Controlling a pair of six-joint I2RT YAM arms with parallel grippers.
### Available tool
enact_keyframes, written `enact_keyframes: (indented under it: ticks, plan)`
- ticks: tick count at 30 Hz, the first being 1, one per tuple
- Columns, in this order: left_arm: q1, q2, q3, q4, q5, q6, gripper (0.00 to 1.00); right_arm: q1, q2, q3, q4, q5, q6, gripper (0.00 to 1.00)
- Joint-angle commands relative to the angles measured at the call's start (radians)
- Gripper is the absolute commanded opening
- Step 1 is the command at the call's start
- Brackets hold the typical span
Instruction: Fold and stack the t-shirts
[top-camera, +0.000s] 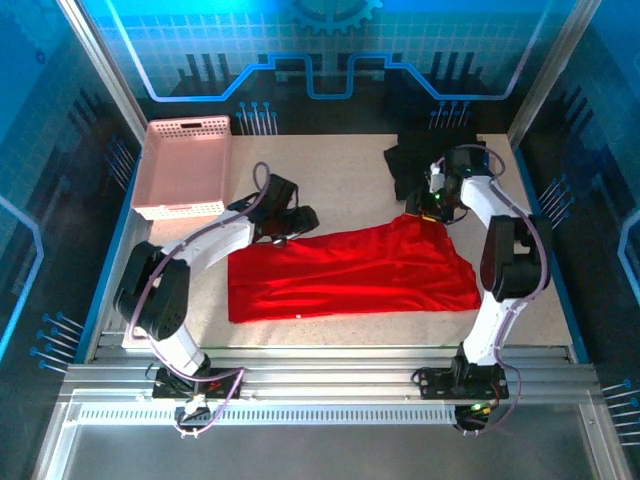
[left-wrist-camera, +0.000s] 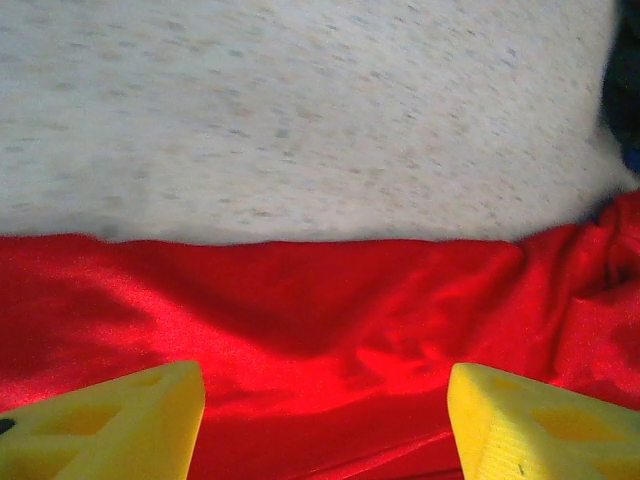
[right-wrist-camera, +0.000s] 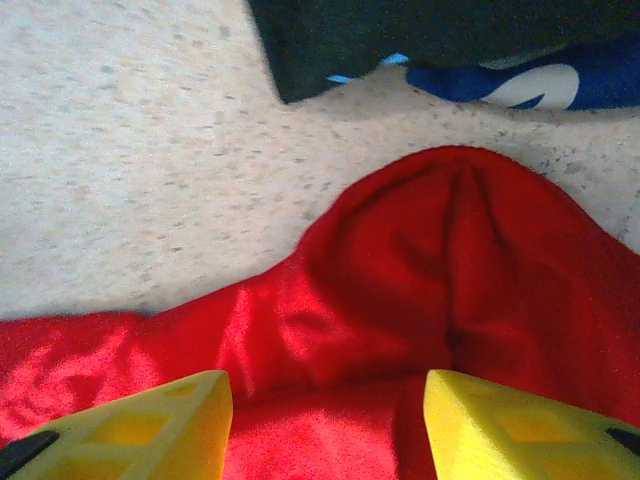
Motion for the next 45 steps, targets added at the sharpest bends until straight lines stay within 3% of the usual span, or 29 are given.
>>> enact_keyframes:
  ticks: [1,22,32,41,45]
  plan:
    - [-0.032,0.028,0.061,0.054,0.077,0.057,0.67,-0.001,0.058,0.067,-0.04,-0.014,-0.057,0.53]
    - [-0.054,-0.116,-0.024,0.011,0.0,0.07,0.69,0.009,0.004,-0.011,-0.052,0.011,-0.116,0.4]
    - [-0.055,-0.14,-0.05,0.001,-0.022,0.067,0.69,0.015,-0.023,-0.018,-0.07,0.037,-0.125,0.22]
    - [-0.055,-0.142,-0.065,0.002,-0.034,0.067,0.68,0.024,-0.061,-0.046,-0.082,0.009,-0.119,0.0]
    - [-0.054,-0.14,-0.076,0.004,-0.04,0.067,0.68,0.028,-0.087,-0.057,-0.093,0.004,-0.112,0.0]
